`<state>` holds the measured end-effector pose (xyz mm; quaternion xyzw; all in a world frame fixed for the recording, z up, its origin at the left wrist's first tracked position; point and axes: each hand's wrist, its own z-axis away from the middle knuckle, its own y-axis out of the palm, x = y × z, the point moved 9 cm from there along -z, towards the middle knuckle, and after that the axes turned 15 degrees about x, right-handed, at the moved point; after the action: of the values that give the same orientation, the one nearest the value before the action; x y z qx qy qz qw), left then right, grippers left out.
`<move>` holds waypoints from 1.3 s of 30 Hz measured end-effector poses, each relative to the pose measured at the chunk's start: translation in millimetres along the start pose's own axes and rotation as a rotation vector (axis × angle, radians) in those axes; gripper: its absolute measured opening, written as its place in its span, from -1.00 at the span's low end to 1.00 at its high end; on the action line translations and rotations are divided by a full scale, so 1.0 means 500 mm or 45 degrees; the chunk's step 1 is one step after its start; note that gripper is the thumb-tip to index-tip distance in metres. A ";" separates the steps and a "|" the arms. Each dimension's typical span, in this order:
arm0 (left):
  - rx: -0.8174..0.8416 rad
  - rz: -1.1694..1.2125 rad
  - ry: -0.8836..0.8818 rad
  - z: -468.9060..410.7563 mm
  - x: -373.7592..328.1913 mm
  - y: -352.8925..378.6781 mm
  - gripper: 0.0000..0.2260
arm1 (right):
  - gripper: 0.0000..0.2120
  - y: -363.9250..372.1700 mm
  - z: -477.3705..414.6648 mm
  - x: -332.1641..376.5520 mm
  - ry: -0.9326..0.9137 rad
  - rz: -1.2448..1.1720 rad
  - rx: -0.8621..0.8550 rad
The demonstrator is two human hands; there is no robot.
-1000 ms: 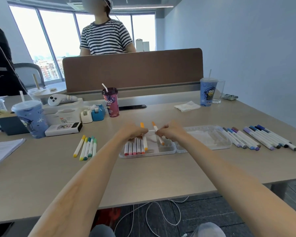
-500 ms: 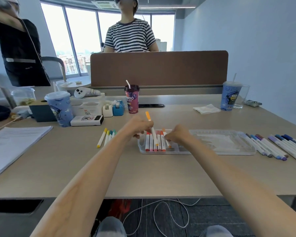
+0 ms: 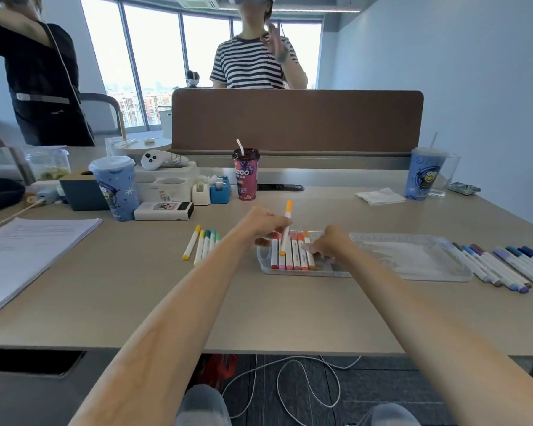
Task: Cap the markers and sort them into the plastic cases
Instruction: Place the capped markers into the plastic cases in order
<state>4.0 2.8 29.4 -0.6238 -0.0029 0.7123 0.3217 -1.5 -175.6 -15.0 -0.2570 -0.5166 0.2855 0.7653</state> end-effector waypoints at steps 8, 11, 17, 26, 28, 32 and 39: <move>0.013 0.067 -0.060 -0.011 0.015 0.012 -0.74 | -0.69 0.003 0.021 0.004 0.125 0.012 0.137; 0.015 0.056 -0.065 -0.010 0.011 0.016 -0.77 | -0.73 0.011 0.025 0.006 0.152 -0.022 0.181; 0.008 0.043 -0.056 -0.004 0.008 0.018 -0.84 | -0.72 0.032 0.018 -0.003 0.255 -0.010 0.404; 0.031 0.030 -0.094 -0.033 0.005 0.049 -0.84 | -0.85 -0.051 0.034 0.000 -0.111 -0.231 0.130; 0.045 -0.030 -0.107 -0.044 -0.006 0.071 -0.81 | -0.90 -0.073 0.041 -0.012 -0.217 -0.318 0.053; 0.086 -0.220 -0.174 -0.069 -0.014 0.121 -0.73 | -0.87 -0.099 0.046 -0.052 -0.259 -0.319 -0.051; -0.017 -0.517 -0.120 -0.102 -0.027 0.144 -0.72 | -0.91 -0.108 0.048 -0.082 -0.270 -0.317 -0.075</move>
<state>17.0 -80.7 0.8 -0.5784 -0.1484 0.6613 0.4539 -27.2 -239.9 3.8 -0.1819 -0.6305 0.1985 0.7280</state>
